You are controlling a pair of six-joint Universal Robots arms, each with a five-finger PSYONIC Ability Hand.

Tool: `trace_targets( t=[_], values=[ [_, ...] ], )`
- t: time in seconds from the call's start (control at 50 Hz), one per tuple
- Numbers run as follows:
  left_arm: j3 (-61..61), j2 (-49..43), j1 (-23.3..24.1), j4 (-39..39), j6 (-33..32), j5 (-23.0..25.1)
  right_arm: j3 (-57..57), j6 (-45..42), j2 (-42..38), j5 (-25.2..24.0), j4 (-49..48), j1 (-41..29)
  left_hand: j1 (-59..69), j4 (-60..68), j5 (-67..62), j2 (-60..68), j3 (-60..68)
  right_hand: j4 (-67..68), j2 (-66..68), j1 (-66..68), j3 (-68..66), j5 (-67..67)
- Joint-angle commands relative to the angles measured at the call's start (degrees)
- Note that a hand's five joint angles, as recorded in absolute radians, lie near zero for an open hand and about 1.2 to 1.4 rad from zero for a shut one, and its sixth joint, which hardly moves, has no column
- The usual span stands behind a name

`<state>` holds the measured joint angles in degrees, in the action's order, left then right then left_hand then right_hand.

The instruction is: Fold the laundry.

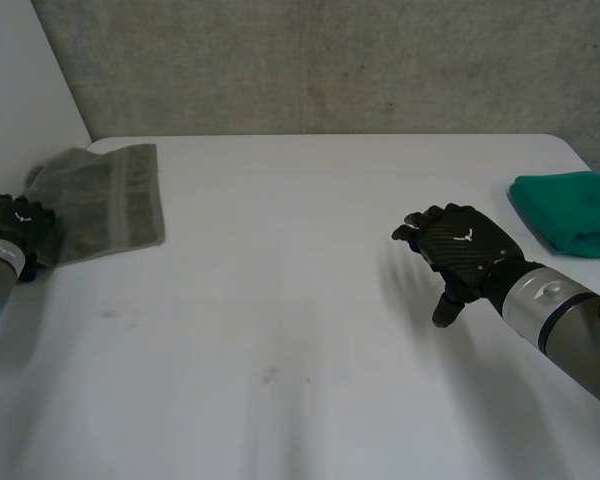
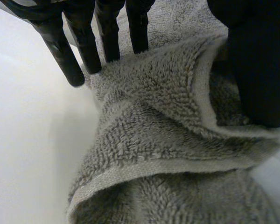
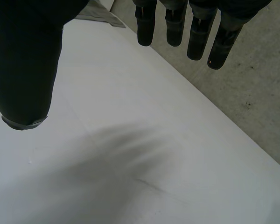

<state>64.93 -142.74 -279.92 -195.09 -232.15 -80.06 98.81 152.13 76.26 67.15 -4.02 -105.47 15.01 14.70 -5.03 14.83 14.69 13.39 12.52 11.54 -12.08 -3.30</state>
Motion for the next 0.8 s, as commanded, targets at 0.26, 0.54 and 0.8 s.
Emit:
trace_targets(
  t=[0.26, 0.54, 0.8],
  values=[
    [11.18, 14.40, 11.49, -9.52, 16.01, -1.24, 0.07, -0.43, -0.41, 0.62, 0.06, 1.32, 64.99, 65.30, -64.97, 65.17, 65.31, -3.39, -2.52, -1.54, 2.08, 3.30],
    [27.71, 36.13, 41.72, 0.06, 44.41, 8.42, -0.28, 0.27, -0.24, 0.71, 0.06, 3.69, 61.01, 61.32, -61.00, 61.20, 61.34, -3.39, -2.52, -1.54, 2.08, 3.30],
    [25.25, 32.26, 41.13, 1.99, 44.42, 10.89, -0.37, 0.27, -0.06, 1.23, 0.15, 4.05, -5.01, -4.70, 5.03, -4.83, -4.69, -3.39, -2.52, -1.54, 2.08, 3.30]
  ],
)
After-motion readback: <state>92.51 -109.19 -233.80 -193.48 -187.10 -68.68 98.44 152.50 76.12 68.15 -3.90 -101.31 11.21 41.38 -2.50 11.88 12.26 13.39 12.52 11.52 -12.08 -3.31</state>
